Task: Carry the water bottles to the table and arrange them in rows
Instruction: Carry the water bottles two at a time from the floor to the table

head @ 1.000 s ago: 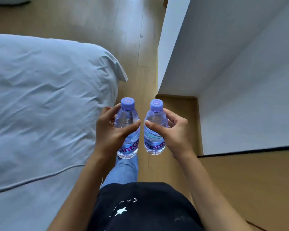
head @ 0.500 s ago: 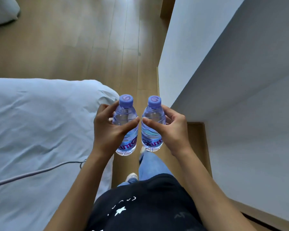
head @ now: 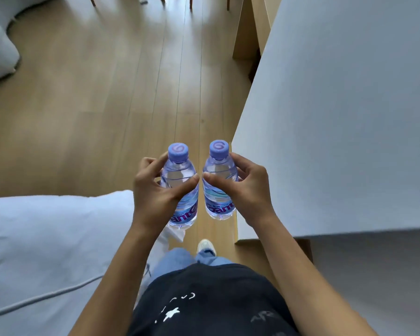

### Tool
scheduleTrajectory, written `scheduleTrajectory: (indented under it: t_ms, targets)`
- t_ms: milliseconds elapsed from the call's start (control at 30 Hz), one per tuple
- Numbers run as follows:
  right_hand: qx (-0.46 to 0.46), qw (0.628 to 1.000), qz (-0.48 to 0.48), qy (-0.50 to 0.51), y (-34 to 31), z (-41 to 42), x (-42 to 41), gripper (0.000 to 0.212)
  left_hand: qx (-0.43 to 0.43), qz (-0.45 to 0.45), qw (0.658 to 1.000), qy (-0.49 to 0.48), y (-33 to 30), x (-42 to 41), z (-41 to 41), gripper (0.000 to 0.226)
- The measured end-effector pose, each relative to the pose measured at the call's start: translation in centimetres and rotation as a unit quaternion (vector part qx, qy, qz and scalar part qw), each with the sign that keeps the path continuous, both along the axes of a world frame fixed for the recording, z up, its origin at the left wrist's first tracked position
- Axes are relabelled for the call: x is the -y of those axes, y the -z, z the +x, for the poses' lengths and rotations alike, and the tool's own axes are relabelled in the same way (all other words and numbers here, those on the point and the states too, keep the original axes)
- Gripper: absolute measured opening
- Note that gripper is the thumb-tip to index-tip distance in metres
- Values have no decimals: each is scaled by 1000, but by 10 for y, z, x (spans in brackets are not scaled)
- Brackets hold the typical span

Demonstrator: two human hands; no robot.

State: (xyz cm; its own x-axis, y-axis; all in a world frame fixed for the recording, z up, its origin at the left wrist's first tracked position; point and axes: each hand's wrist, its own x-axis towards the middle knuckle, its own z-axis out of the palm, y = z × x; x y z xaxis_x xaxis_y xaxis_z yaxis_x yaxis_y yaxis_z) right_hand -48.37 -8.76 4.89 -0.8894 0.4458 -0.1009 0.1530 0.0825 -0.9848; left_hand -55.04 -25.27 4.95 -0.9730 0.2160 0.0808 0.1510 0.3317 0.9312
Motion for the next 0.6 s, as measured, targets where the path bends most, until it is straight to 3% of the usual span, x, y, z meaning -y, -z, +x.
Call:
scheduleTrajectory:
  t_ms: [333, 600]
  targets:
    - [10, 998, -11, 55, 16, -213, -63, 33, 16, 9, 1000, 11, 8, -70, -221, 47]
    - [-17, 992, -27, 124, 4, -387, -106, 33, 12, 10, 997, 73, -9, -128, -414, 53]
